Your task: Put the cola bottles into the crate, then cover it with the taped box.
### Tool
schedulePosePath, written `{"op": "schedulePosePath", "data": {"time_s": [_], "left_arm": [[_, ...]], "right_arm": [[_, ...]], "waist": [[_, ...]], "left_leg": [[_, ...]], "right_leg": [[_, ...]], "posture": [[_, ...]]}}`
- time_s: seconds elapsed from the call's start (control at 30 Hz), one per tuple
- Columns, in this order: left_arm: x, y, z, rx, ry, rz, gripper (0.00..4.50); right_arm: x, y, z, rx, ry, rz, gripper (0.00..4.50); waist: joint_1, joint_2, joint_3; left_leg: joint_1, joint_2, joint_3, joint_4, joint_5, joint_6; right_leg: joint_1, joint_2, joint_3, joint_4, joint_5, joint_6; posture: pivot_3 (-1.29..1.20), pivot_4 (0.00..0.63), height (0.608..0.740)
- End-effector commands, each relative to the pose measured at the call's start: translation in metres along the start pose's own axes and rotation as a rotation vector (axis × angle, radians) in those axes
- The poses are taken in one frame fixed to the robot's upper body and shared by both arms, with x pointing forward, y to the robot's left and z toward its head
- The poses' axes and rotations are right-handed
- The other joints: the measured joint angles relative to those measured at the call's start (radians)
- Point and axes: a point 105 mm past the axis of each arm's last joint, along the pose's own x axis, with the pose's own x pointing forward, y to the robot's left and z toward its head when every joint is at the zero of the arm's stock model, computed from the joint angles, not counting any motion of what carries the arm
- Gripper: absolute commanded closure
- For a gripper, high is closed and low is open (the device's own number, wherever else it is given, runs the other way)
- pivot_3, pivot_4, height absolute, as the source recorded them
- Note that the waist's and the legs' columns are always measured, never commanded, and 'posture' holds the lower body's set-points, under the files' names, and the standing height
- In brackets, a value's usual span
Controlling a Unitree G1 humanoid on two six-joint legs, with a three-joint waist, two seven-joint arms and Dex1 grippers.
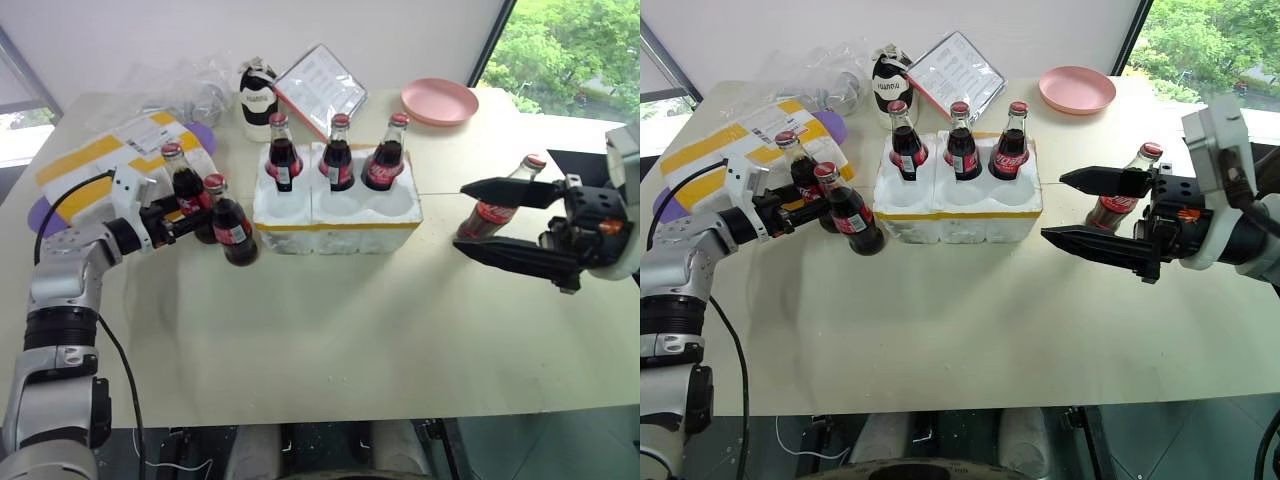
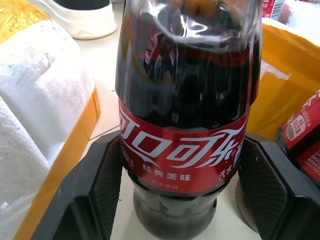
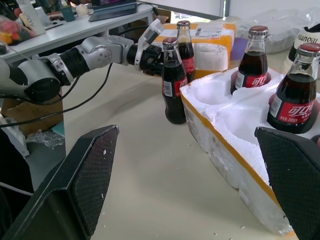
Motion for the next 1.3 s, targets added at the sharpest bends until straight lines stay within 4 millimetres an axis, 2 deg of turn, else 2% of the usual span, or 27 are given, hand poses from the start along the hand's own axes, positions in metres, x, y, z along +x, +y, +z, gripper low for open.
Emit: {"op": "schedulePosePath", "data": {"time_s": [0.03, 0.23, 0.33, 0.47, 0.57, 0.67, 0.83, 0.97, 1.2, 1.3], "left_arm": [[0.000, 0.003, 0.012, 0.032, -0.037, 0.010, 1.74], [-0.005, 0.005, 0.020, 0.026, -0.065, 0.017, 1.74], [-0.016, 0.006, 0.032, 0.030, -0.094, 0.016, 1.74], [-0.046, 0.000, 0.059, 0.061, -0.126, -0.019, 1.74], [-0.059, -0.005, 0.077, 0.080, -0.148, -0.031, 1.74], [-0.067, -0.006, 0.092, 0.109, -0.170, -0.019, 1.74], [-0.069, -0.015, 0.109, 0.146, -0.195, -0.040, 1.74], [-0.072, -0.026, 0.134, 0.189, -0.235, -0.083, 1.74], [-0.073, -0.055, 0.196, 0.276, -0.283, -0.246, 1.74], [-0.066, -0.069, 0.224, 0.282, -0.312, -0.323, 1.74]], "right_arm": [[0.000, 0.006, 0.010, -0.053, -0.012, 0.012, 0.00], [0.001, 0.005, 0.012, -0.058, -0.013, 0.012, 0.00], [0.002, 0.004, 0.011, -0.061, -0.009, 0.010, 0.00], [0.002, 0.002, 0.010, -0.058, -0.013, 0.007, 0.00], [0.003, -0.001, 0.007, -0.051, -0.015, 0.006, 0.00], [0.005, -0.003, 0.005, -0.046, -0.021, 0.014, 0.00], [0.008, -0.008, 0.002, -0.044, -0.029, 0.019, 0.00], [0.007, -0.011, 0.001, -0.042, -0.033, 0.022, 0.00], [0.002, -0.013, -0.003, -0.038, -0.038, -0.002, 0.00], [-0.001, -0.014, -0.007, -0.034, -0.037, -0.019, 0.00]], "waist": [[0.001, 0.000, 0.000], [0.001, 0.000, 0.000], [0.000, -0.001, 0.000], [-0.008, -0.005, 0.003], [-0.003, -0.007, 0.004], [0.004, -0.007, 0.004], [0.006, -0.008, 0.004], [0.004, -0.010, 0.005], [0.004, -0.014, 0.008], [0.013, -0.015, 0.008]], "left_leg": [[0.000, 0.000, 0.000, 0.000, 0.000, 0.000], [0.000, 0.000, 0.000, 0.000, 0.000, 0.000], [0.000, 0.000, 0.000, 0.000, 0.000, 0.000], [-0.001, 0.001, 0.000, 0.000, 0.000, 0.000], [-0.002, 0.002, 0.000, 0.000, 0.000, -0.001], [-0.002, 0.001, 0.000, 0.000, 0.000, -0.001], [-0.002, 0.000, 0.000, 0.000, 0.000, 0.000], [-0.002, 0.000, 0.000, 0.000, 0.001, -0.002], [-0.002, 0.000, 0.001, 0.000, 0.003, -0.005], [-0.002, 0.000, 0.002, 0.000, 0.003, -0.005]], "right_leg": [[0.000, 0.000, 0.000, 0.000, 0.000, 0.000], [0.000, 0.000, 0.000, 0.000, 0.000, 0.000], [0.000, 0.000, 0.000, 0.000, 0.000, 0.000], [-0.001, 0.000, 0.000, 0.000, 0.000, 0.000], [-0.002, 0.000, 0.000, 0.000, 0.000, 0.000], [-0.001, 0.000, 0.000, 0.000, 0.000, 0.000], [-0.001, -0.001, 0.000, -0.001, 0.000, 0.000], [-0.001, 0.000, 0.000, -0.001, 0.000, 0.000], [0.000, 0.001, -0.001, -0.002, 0.000, 0.001], [0.000, 0.001, -0.001, -0.002, 0.000, 0.001]], "posture": [[0.00, 0.150, 0.740], [0.00, 0.150, 0.740], [0.00, 0.150, 0.740], [0.00, 0.150, 0.740], [0.00, 0.150, 0.740], [0.00, 0.150, 0.740], [0.00, 0.150, 0.740], [0.00, 0.150, 0.740], [0.00, 0.150, 0.740], [0.00, 0.150, 0.740]]}}
